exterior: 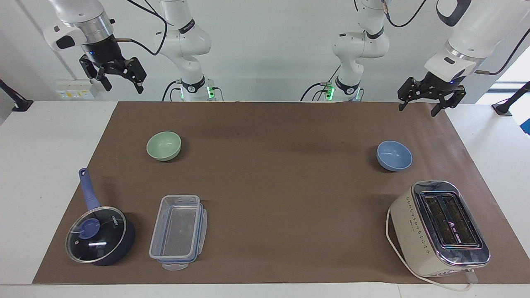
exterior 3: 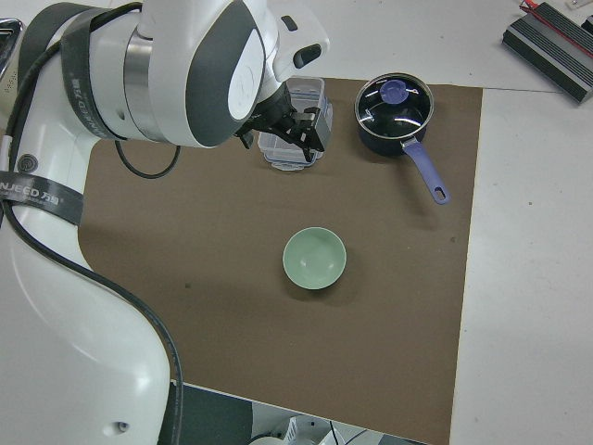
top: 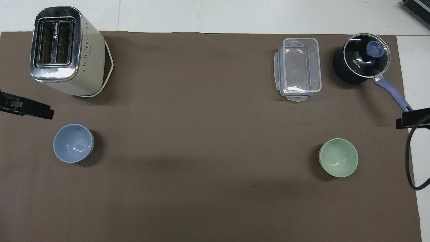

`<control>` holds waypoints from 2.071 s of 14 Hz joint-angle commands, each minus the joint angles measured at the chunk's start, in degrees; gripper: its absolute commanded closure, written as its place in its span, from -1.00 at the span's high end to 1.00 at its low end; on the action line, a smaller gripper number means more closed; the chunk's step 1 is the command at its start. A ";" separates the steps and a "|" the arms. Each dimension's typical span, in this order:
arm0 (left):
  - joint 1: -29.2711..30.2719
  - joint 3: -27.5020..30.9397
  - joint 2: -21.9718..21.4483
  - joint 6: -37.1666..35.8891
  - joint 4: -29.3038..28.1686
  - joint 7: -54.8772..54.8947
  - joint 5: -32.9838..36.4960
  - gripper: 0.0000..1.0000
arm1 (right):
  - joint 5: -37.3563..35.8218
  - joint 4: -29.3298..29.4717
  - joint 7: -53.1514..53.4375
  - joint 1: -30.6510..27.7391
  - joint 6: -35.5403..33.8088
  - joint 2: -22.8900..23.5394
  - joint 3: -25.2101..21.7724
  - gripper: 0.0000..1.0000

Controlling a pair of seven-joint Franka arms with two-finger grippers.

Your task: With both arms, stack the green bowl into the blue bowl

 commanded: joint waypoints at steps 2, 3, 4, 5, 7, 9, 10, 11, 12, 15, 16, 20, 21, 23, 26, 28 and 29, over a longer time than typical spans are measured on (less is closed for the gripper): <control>-1.26 0.70 -0.38 -0.21 0.15 -0.78 1.32 1.00 | 0.03 -0.17 -1.15 0.02 -0.74 -0.64 -0.07 1.00; -1.26 0.70 -0.38 -0.21 0.15 -0.78 1.23 1.00 | 0.03 -0.17 -1.15 0.02 -0.74 -0.64 -0.07 1.00; -1.26 0.70 -0.38 -0.21 0.15 -0.78 1.23 1.00 | 0.03 -0.17 -1.15 0.02 -0.74 -0.64 -0.07 1.00; -1.26 0.70 -0.38 -0.21 0.06 -0.78 1.23 1.00 | 0.03 -0.17 -1.15 0.02 -0.74 -0.64 -0.16 1.00; -1.26 0.70 -0.64 0.13 -0.55 -0.78 1.23 1.00 | 0.03 -0.17 -1.15 0.02 -0.74 -0.64 -0.07 1.00; -1.26 0.70 -1.35 0.31 -1.69 -0.87 1.23 1.00 | 0.03 -0.17 -1.15 0.02 -0.74 -0.55 -0.07 1.00; -1.26 0.70 -1.52 0.31 -1.87 -0.61 1.14 1.00 | 0.03 -0.17 -1.15 0.02 -0.74 -0.64 -0.07 1.00; -1.26 0.61 -1.61 0.84 -2.13 -0.52 1.14 1.00 | 0.03 -0.17 -1.15 0.02 -0.74 -0.64 -0.07 1.00; -1.26 0.61 -1.96 1.80 -3.01 -0.34 1.14 1.00 | 0.03 -0.17 -1.15 0.02 -0.74 -0.64 -0.07 1.00; -1.09 0.61 -5.55 6.27 -9.40 -0.17 0.97 1.00 | 0.03 -0.17 -1.15 0.02 -0.74 -0.64 -0.07 1.00; -1.00 0.70 -6.96 7.42 -12.83 -0.08 0.97 1.00 | 0.03 -0.17 -1.15 0.02 -0.74 -0.55 -0.07 1.00; 0.40 1.32 -10.14 10.84 -22.33 0.27 0.09 1.00 | 0.03 -0.17 -1.15 0.02 -0.74 -0.64 -0.07 1.00; 1.28 1.32 -10.31 12.51 -23.92 1.49 0.00 1.00 | 0.03 -0.17 -1.15 0.02 -0.74 -0.64 -0.07 1.00; 2.77 1.40 -10.31 14.81 -26.38 2.73 0.00 1.00 | 0.03 -0.17 -1.15 0.02 -0.74 -0.55 -0.07 1.00; 5.58 1.40 -10.40 16.92 -28.76 4.31 0.00 1.00 | 0.03 -0.17 -1.15 0.02 -0.74 -0.64 -0.07 1.00; 7.17 1.40 -10.23 18.50 -29.73 7.21 0.00 1.00 | 0.03 -0.17 -1.15 0.02 -0.74 -0.55 -0.07 1.00; 7.87 1.40 -10.23 19.64 -31.13 8.00 0.00 1.00 | 0.03 -0.17 -1.15 0.02 -0.74 -0.64 -0.07 1.00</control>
